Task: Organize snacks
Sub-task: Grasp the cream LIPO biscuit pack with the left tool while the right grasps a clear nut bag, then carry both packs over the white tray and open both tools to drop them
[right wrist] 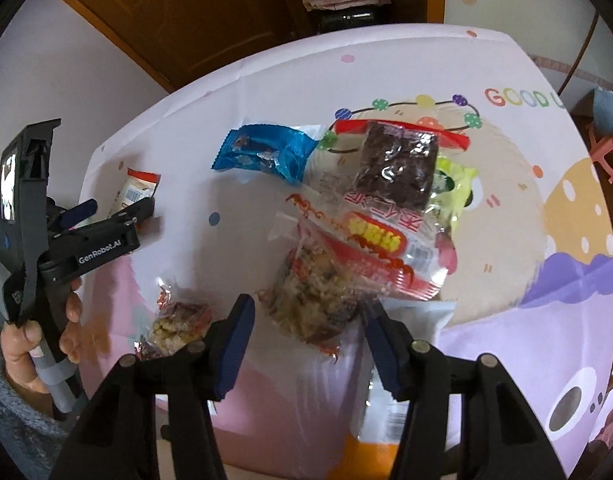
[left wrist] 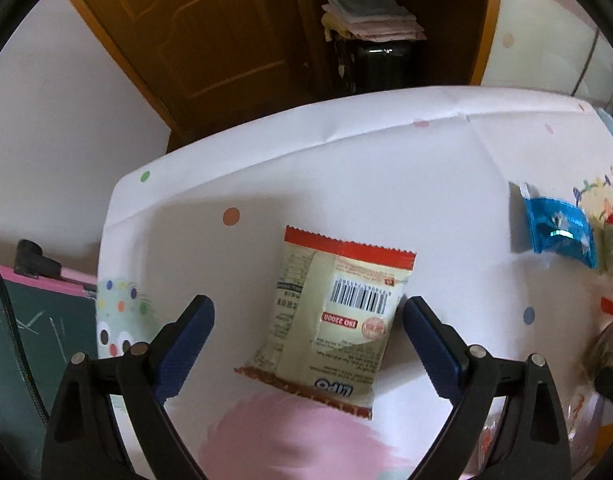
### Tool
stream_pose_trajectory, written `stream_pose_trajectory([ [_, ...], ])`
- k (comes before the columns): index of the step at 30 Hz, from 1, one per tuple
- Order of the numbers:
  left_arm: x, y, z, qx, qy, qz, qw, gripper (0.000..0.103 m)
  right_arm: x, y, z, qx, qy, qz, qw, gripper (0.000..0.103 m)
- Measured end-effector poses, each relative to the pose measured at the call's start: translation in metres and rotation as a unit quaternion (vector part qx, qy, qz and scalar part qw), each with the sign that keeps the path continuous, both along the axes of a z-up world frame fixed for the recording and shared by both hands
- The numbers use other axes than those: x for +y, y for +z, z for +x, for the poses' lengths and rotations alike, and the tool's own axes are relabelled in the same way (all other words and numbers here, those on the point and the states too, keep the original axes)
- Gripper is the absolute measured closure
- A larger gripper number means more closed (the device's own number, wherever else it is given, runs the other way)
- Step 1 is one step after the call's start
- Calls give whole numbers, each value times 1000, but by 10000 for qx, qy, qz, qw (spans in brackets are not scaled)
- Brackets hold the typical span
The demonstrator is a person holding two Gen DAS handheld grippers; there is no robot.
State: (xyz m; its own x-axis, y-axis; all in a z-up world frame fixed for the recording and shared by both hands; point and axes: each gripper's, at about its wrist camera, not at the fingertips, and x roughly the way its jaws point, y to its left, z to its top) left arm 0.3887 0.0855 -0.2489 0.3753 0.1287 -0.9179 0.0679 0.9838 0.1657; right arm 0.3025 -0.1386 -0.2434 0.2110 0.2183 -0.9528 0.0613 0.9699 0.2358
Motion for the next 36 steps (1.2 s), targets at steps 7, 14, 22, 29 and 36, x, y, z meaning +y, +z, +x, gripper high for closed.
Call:
stream_pose_trajectory([
  [7,3,-1,-4,-11,93,-703,9975,47,2,-9,7,177,-10,75,9998,52],
  [14,-8,3,-18,-55,36,-485,9988,59,1,-6,5,124,143,146,9997,54],
  [22,-6,29,-35,-195,-76,-441,9988,59,1,9,2,-103,243,410,9988,73],
  [29,-24,101,-79,-704,-471,-745,9936,59,3,47,-28,-512,489,365,9968,73],
  [36,-50,186,-165,-1201,-1091,-977,9819,59,-12,124,-86,-1346,659,495,9875,73],
])
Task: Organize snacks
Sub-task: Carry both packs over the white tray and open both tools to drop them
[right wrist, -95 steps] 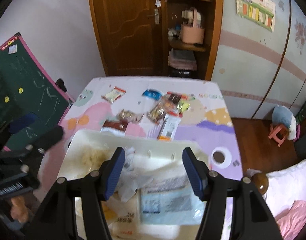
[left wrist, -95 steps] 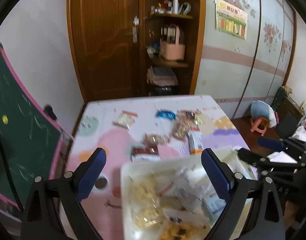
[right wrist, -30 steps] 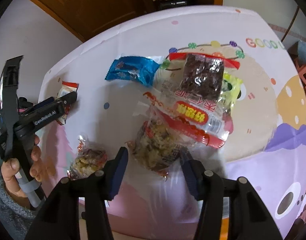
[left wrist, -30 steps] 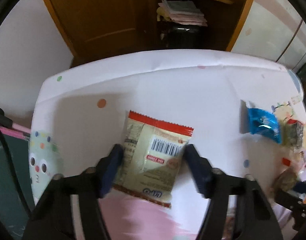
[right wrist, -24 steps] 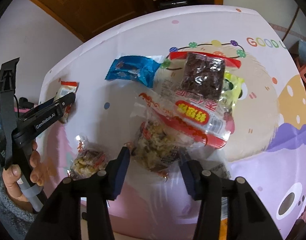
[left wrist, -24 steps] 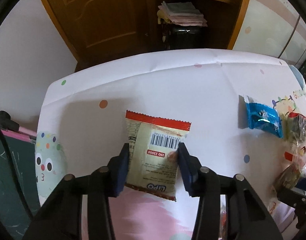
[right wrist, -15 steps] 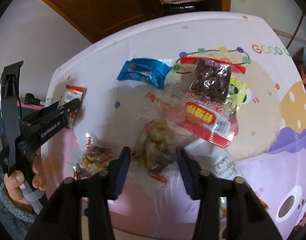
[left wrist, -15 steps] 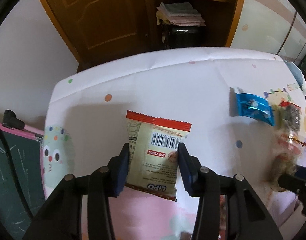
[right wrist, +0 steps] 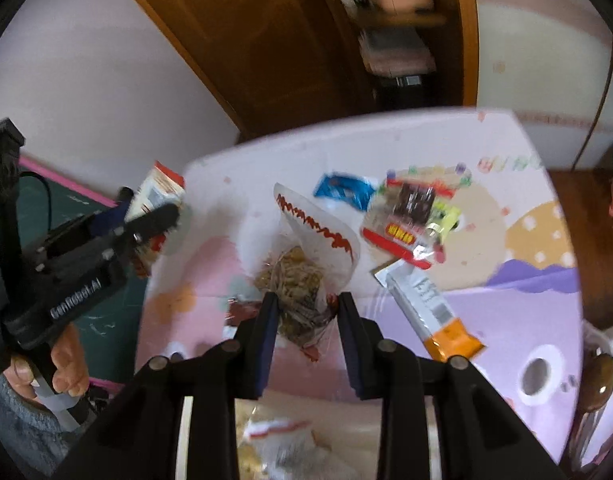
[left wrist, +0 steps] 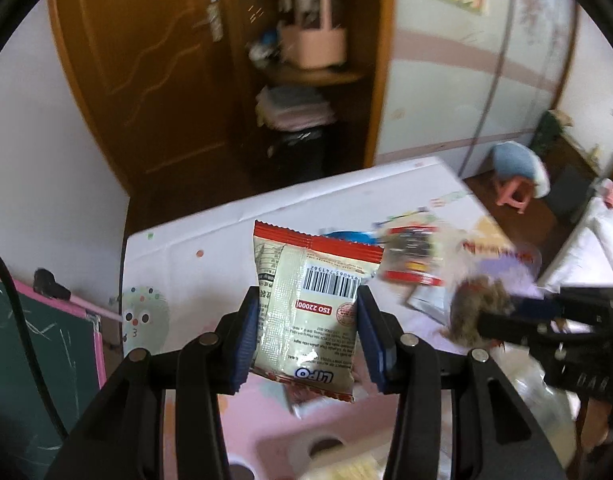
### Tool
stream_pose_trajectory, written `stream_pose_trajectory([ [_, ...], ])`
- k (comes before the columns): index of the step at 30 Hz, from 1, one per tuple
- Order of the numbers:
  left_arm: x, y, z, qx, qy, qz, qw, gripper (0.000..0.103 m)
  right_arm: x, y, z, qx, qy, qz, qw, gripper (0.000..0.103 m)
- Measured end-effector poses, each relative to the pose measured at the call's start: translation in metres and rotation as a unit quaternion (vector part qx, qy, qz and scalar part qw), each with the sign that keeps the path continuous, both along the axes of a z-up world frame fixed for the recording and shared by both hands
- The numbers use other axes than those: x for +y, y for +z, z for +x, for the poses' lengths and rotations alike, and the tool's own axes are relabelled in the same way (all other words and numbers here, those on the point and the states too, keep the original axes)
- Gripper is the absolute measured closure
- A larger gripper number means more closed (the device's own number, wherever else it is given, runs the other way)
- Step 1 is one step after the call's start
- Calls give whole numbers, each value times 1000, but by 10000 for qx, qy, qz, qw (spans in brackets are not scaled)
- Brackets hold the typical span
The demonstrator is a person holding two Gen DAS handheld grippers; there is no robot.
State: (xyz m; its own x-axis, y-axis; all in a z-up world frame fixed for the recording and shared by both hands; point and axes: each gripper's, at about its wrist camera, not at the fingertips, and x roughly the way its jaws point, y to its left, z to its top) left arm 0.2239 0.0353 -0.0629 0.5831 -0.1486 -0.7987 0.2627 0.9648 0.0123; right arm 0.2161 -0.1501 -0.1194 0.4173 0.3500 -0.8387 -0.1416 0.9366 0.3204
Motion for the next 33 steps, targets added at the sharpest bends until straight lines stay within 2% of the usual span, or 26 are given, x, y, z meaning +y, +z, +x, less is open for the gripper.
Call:
stream_pose_trajectory([
  [4,-7,39,-54,-240,-232,-235,9992,59,-17,57,-54,-709,86,-53,9974,73],
  [9,-2,85,-131,-576,-314,-868,9941,59,-32,114,-129,-1712,126,-306,9847,73],
  [14,5,106,-191,-780,-118,-1350,9877,59,-39,147,-199,-2497,107,-426,9673,73],
  [18,3,103,-231,-1071,92,-1303,9856,58,-40,153,-238,-2863,88,-484,9569,73],
  [21,-3,92,-254,-1161,136,-1217,9857,58,-41,146,-252,-2857,66,-469,9572,73],
  [24,-11,75,-269,-1036,109,-1262,9865,58,-42,128,-255,-2581,103,-486,9648,73],
  [28,-21,43,-267,-637,106,-1213,9905,58,-37,96,-252,-2041,206,-695,9763,73],
  [32,-25,13,-261,-122,234,-1048,9941,57,-28,70,-250,-1518,393,-992,9826,71],
  [33,-25,6,-261,-5,303,-1009,9944,51,-27,64,-250,-1423,422,-1085,9830,70],
])
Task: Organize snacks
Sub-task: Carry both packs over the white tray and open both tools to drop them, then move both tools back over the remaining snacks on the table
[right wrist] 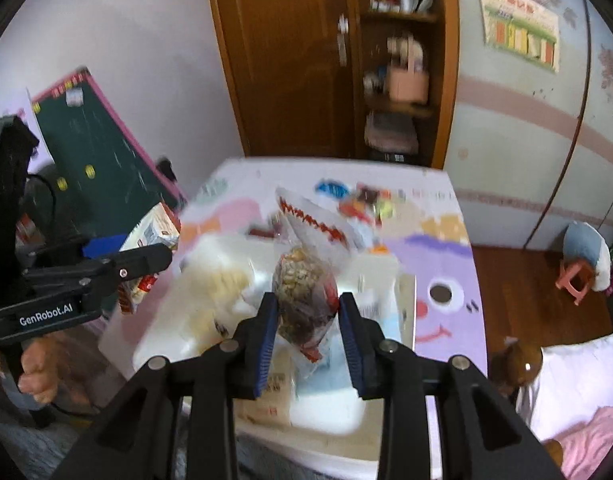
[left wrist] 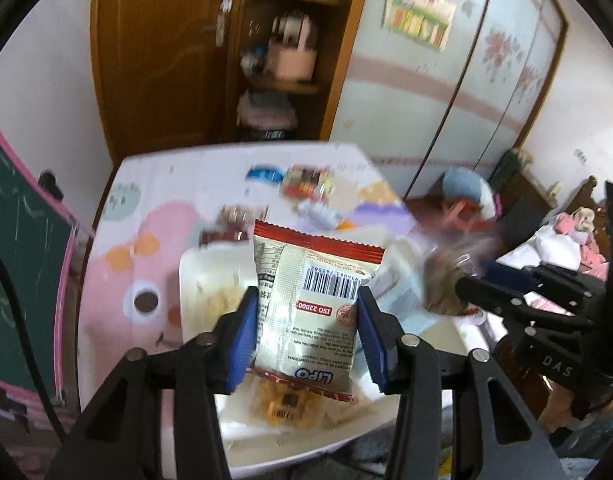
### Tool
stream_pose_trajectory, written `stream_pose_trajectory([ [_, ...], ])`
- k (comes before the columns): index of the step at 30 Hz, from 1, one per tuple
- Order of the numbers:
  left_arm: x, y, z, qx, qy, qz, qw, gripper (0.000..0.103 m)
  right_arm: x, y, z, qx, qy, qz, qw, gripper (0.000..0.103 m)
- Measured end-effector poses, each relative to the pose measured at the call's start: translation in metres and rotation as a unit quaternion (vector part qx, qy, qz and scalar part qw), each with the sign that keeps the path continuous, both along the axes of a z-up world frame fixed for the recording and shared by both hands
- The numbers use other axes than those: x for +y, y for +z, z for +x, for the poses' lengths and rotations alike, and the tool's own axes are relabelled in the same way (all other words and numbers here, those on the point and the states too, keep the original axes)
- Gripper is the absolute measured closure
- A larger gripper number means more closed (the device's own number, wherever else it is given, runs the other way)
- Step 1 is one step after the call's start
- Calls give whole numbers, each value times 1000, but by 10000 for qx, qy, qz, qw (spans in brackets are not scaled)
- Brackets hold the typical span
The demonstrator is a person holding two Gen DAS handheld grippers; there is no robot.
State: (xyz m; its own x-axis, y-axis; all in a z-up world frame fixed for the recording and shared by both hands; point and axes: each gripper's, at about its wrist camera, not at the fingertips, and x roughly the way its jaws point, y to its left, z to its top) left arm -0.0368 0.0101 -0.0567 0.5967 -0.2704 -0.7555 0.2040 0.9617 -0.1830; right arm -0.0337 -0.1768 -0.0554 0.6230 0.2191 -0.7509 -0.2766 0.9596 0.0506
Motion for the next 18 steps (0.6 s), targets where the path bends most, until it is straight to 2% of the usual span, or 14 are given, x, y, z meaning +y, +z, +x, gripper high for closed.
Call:
stream_pose_trajectory([
  [1,0,-6,2,103,47,7,9999,37,1,-4,1,48,-7,-101,9999,68],
  [3,4,-14,3,209,240,-55,9995,20,2,-6,2,51,-121,-245,9996,53],
  [6,15,-19,8,284,469,-170,9984,19,-2,-5,1,31,-199,-109,9997,48],
  [10,30,-20,13,293,819,-246,9959,19,-2,-8,2,117,-145,2,9998,47],
  [18,27,-16,13,17,888,125,9960,19,7,-15,5,286,-33,-47,9996,47],
])
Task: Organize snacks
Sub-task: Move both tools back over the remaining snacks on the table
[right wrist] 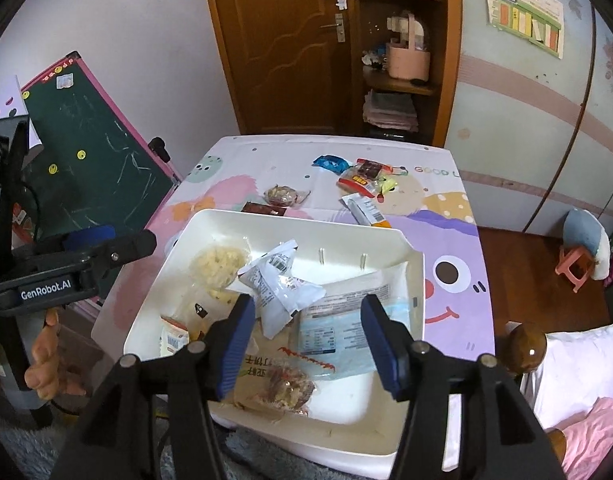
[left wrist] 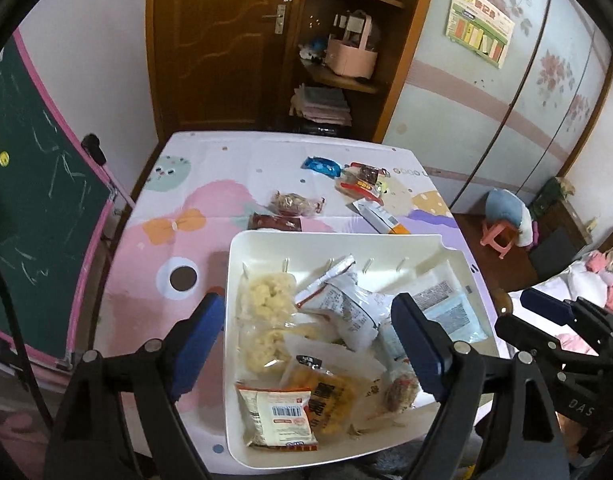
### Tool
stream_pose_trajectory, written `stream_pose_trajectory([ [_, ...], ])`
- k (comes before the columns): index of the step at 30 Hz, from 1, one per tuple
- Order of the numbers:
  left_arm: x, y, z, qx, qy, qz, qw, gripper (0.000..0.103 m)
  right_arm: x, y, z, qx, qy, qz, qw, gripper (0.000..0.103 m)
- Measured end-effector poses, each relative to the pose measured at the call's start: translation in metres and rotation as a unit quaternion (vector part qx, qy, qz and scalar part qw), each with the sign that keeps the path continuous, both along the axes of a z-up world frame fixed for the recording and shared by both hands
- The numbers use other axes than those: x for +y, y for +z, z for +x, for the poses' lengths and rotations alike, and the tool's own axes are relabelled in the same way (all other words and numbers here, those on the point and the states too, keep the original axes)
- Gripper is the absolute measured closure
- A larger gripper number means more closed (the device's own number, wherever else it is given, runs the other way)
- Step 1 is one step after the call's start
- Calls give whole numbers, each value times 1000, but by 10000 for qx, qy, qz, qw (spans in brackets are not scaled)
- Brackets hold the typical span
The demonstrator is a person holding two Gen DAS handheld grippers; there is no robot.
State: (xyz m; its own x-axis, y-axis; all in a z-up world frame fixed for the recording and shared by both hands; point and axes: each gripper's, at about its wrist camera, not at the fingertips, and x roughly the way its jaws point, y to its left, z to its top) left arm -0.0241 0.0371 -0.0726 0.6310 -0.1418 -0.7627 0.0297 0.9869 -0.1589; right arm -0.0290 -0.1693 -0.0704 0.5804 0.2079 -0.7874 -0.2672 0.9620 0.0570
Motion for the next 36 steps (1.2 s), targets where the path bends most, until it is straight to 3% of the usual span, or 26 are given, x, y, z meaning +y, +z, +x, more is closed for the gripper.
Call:
stream_pose_trajectory([
  [6,-5,3,-1,-111,-62,160,9998,19,4,-2,1,47,58,-42,10000,47],
  [26,-14,-17,33,238,-228,337,9989,19,-7,-42,39,685,-179,-76,9975,47],
  [31,-8,-11,61,267,-230,388,9986,19,-6,-39,60,602,-121,-317,9976,47],
  [36,-1,15,95,45,-224,532,9983,19,-8,-14,96,136,-136,-692,9974,47],
])
